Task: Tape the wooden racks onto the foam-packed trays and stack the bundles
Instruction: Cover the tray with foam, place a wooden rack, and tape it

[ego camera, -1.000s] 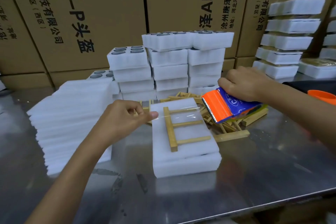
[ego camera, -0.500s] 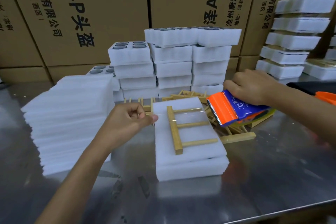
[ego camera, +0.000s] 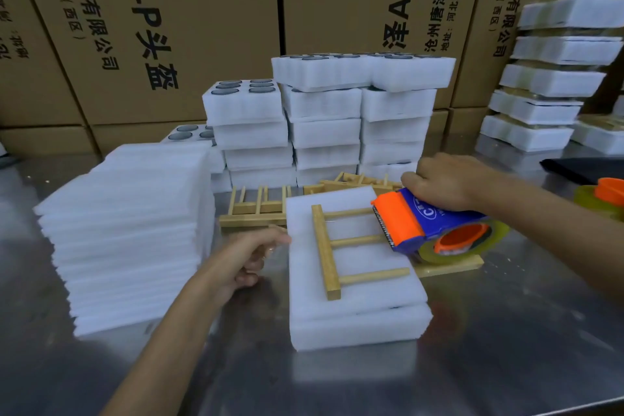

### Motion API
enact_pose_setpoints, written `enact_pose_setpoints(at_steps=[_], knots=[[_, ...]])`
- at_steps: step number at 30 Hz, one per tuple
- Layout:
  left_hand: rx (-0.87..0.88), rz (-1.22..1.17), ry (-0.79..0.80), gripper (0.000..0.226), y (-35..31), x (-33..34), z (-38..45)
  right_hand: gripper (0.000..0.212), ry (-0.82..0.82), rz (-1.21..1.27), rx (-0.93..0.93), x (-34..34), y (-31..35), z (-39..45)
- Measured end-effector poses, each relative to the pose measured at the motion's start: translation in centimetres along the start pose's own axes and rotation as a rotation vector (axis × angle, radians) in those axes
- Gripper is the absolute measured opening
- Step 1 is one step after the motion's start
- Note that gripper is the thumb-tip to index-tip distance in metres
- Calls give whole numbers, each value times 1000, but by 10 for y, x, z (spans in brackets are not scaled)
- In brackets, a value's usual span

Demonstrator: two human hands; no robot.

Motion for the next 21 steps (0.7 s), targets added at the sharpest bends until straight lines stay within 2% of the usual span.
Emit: enact_pose_setpoints(at_steps=[3,5,10,13,15,17,19,21], knots=[[-120,13,189,36,6,-3,5,41,26,62,30,14,-6,1],[-137,8,230,40,5,-4,6,40,37,83,34,18,-9,2],[-77,42,15,42,9,6,9,43,18,80,15,24,-12,3],[4,291,-62,45,6,24,16,46,-5,88,16,25,-12,2],[48,453,-109,58,3,26,20,45,-10,100,18,25,-12,0],[19,615,-165,78,9,20,23,44,-17,118,28,24,-11,-2],[-45,792,-222,85,17,16,19,45,-28,123,34,23,-10,-4],[-10,707,-215,81,22,16,16,45,-30,122,38,24,-10,-5]])
Point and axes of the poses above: each hand's wrist, its own z-axis towards the middle knuckle, its own x-axis out of the palm, y = z × x, the point moved 3 cm from there along z, towards the middle knuckle, and after that the axes turned 9 degrees about y, right-handed, at the moved point
